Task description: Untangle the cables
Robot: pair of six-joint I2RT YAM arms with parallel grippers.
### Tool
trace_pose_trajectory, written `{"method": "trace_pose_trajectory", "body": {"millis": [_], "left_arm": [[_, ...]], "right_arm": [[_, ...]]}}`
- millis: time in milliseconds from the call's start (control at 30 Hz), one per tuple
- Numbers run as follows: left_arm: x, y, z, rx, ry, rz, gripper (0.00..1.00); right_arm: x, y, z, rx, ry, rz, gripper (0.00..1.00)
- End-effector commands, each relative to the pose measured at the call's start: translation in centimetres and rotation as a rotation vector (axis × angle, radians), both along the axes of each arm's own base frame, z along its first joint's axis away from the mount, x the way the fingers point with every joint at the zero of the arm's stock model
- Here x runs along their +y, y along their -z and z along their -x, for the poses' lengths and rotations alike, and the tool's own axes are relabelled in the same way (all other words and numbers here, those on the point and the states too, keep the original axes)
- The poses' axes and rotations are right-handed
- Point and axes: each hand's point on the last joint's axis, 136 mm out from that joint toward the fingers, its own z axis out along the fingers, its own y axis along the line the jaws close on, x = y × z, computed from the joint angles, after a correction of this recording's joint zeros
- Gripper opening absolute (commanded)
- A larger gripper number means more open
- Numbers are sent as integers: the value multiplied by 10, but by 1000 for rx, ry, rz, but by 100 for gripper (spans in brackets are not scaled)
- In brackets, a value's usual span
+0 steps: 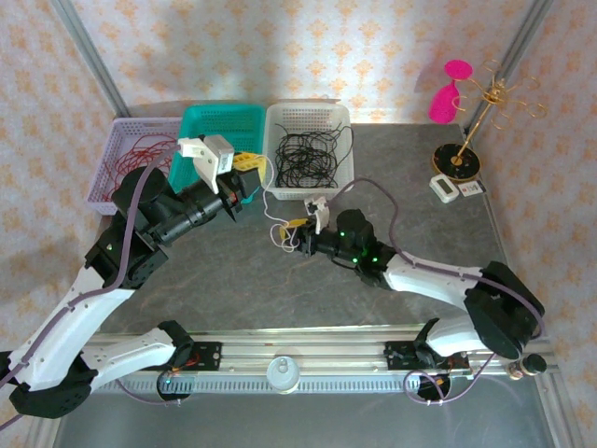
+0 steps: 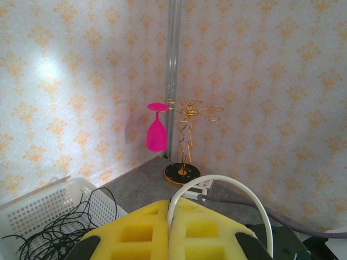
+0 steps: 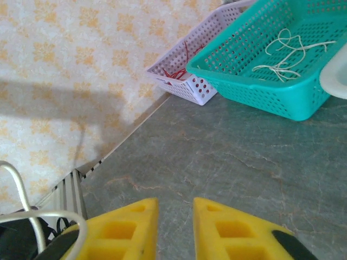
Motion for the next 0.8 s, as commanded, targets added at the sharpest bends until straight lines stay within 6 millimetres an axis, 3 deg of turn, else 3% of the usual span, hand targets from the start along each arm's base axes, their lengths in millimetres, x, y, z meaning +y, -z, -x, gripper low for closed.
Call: {"method": "trace_pose_trajectory", "body": {"millis": [0, 33, 167, 267, 367, 600, 767], "left_arm": [[4, -23, 5, -66, -4, 29, 0], [3, -24, 5, -67, -3, 29, 0], [3, -31, 5, -80, -2, 30, 0], [4, -32, 3, -83, -11, 23, 0], [2, -33, 3, -87, -7, 23, 0], [1, -32, 2, -86, -4, 21, 0], [1, -31, 2, -85, -8, 14, 0]], "right_arm": [[-12, -1, 0, 13, 48, -12, 21], [-12, 0, 1, 6, 40, -6, 23], [-20, 10, 6, 0, 40, 49, 44], [-29, 17, 10, -10, 53, 99, 51], [-39, 31, 13, 8, 73, 143, 53], [-56, 27, 21, 82, 110, 119, 52], [-65, -5, 29, 158, 79, -32, 53]]}}
